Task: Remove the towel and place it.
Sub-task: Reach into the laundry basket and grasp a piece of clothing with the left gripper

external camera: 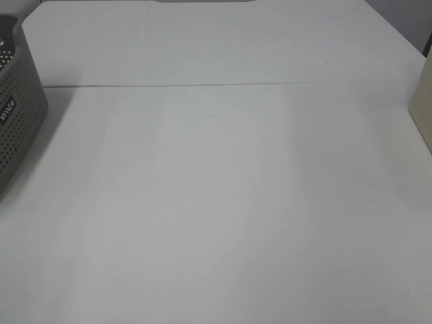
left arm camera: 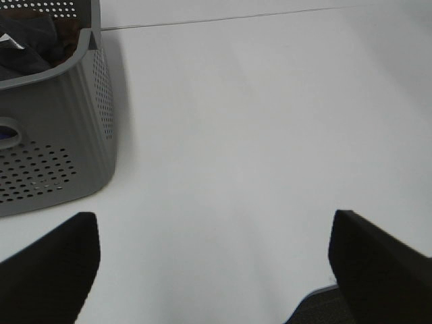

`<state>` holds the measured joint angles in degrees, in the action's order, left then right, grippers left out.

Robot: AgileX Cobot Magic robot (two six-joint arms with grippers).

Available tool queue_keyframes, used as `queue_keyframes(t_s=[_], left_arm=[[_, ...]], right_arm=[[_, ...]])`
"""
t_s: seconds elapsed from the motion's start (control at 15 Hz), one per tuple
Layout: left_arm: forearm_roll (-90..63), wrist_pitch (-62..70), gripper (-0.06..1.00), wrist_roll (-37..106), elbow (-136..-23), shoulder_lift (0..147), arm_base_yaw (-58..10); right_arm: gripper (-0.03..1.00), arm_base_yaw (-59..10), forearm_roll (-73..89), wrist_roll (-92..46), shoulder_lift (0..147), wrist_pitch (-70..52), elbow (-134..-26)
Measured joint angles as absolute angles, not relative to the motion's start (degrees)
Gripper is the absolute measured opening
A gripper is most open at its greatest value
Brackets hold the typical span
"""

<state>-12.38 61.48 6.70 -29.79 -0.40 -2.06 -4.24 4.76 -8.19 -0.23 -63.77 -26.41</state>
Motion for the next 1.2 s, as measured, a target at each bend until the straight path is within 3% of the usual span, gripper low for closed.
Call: queue_keyframes(t_s=[0.47,1.2], left_arm=[[-2.6,59.9,0.86,-4.5,-31.9,2.8,-2.1],[7.2,48.4,0.86,-19.8,-40.2,33.3,-2.1]], right_arm=[[0.58,-4.2,4.8,-8.2,-0.2,-63.8,-26.4],[0.58,-4.2,4.8,-8.2,-0.2,-63.8,-26.4]])
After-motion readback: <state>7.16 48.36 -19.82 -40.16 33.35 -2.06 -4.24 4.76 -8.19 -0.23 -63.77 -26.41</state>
